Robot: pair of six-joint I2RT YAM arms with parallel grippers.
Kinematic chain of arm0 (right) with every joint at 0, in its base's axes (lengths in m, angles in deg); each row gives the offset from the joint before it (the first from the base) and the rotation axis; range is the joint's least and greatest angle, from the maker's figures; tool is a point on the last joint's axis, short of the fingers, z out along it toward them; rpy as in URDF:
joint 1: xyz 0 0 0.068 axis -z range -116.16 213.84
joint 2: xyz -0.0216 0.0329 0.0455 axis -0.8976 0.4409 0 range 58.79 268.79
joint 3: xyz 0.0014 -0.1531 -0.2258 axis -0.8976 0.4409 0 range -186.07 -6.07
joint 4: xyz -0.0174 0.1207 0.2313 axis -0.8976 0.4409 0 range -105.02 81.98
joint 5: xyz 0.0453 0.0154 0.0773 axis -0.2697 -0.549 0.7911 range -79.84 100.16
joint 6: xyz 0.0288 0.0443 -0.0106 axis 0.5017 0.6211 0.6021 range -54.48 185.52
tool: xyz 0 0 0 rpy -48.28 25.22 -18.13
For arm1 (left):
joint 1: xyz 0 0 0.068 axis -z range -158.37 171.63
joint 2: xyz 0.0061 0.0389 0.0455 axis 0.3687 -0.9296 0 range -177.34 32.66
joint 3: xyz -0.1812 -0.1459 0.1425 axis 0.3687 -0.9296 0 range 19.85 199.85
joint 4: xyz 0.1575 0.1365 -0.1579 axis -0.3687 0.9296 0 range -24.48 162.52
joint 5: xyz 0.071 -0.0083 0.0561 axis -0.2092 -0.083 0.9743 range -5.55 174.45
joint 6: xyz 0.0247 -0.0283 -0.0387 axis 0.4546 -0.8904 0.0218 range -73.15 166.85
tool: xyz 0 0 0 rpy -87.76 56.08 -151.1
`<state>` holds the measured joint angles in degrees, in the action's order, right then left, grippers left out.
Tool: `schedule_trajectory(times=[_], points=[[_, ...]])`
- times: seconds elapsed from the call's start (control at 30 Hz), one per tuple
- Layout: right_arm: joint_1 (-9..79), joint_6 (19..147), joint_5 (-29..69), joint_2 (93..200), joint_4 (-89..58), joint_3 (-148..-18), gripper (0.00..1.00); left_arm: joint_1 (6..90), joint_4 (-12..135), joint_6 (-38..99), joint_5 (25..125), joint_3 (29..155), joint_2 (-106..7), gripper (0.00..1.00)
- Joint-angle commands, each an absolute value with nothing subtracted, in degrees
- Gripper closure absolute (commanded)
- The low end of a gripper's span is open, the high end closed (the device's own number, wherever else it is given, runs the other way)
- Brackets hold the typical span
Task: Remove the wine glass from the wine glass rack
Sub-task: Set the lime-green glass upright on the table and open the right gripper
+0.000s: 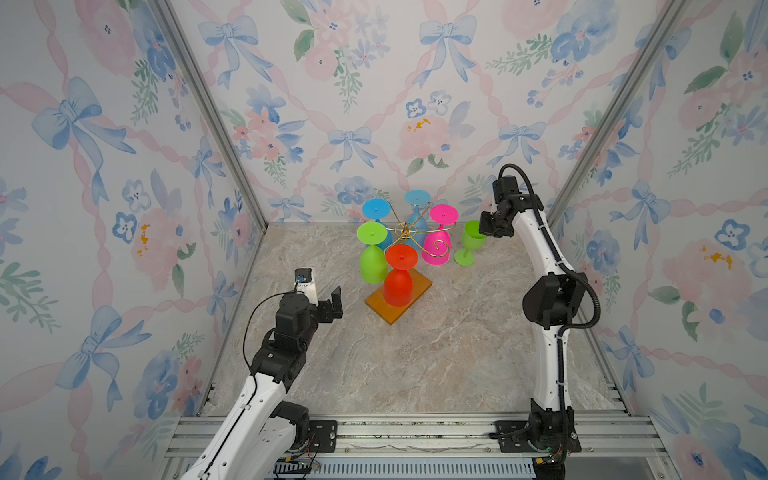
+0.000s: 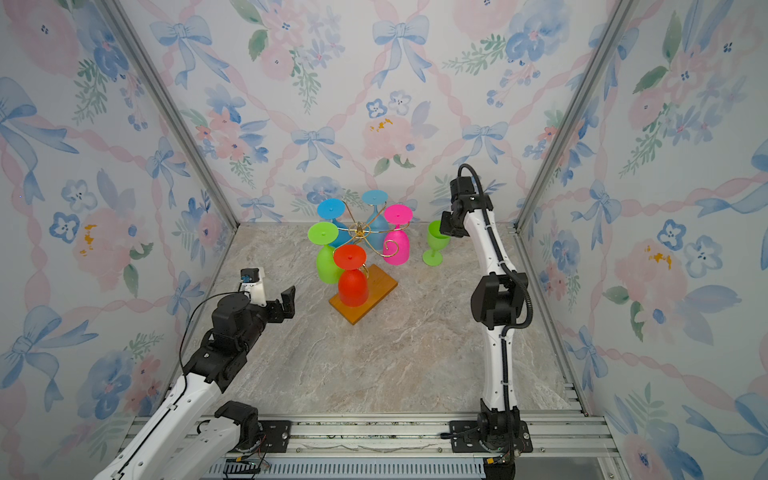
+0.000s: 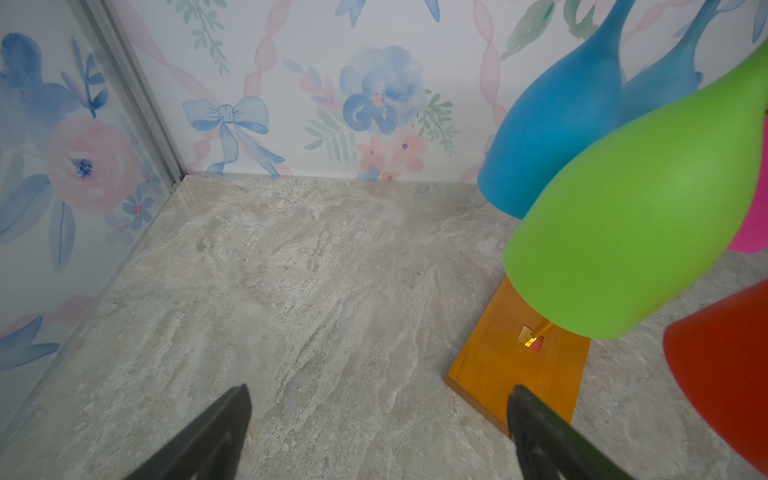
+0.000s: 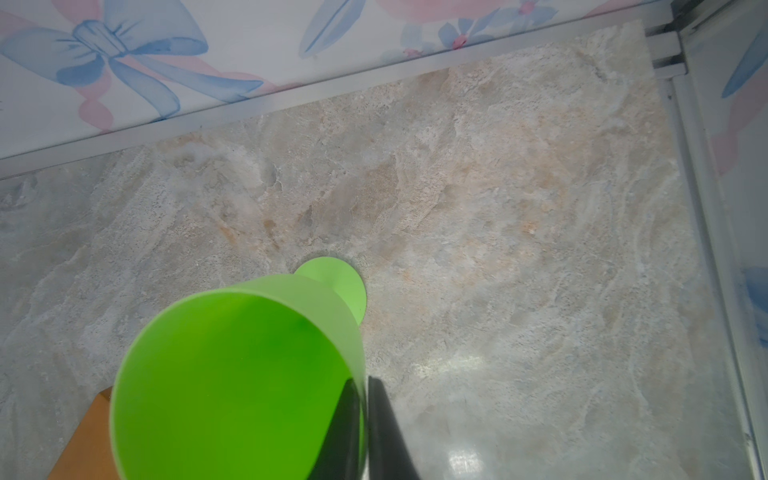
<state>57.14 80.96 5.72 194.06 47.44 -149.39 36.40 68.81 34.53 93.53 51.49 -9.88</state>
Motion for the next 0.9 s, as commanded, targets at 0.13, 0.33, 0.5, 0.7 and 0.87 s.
schedule_trajectory(times=[0.13,0.33,0.5,0.7,0.87], points=[[57.2,81.2,8.2,195.1,48.5,-151.9,0.86,35.9,67.0,33.8,91.3,51.2,-9.7,0.02],[57.3,80.7,8.3,194.4,49.0,-152.0,0.74,35.9,66.9,33.7,90.8,51.1,-9.9,0.02],[57.7,79.8,8.8,192.7,50.6,-152.7,0.63,36.0,66.9,33.5,90.2,51.1,-10.5,0.02],[57.8,79.0,8.6,187.5,51.7,-151.1,0.42,35.9,66.9,33.6,90.0,51.2,-10.2,0.02],[57.4,79.8,13.1,180.9,49.4,-146.2,0.34,35.9,66.9,33.5,90.0,51.1,-9.9,0.02]])
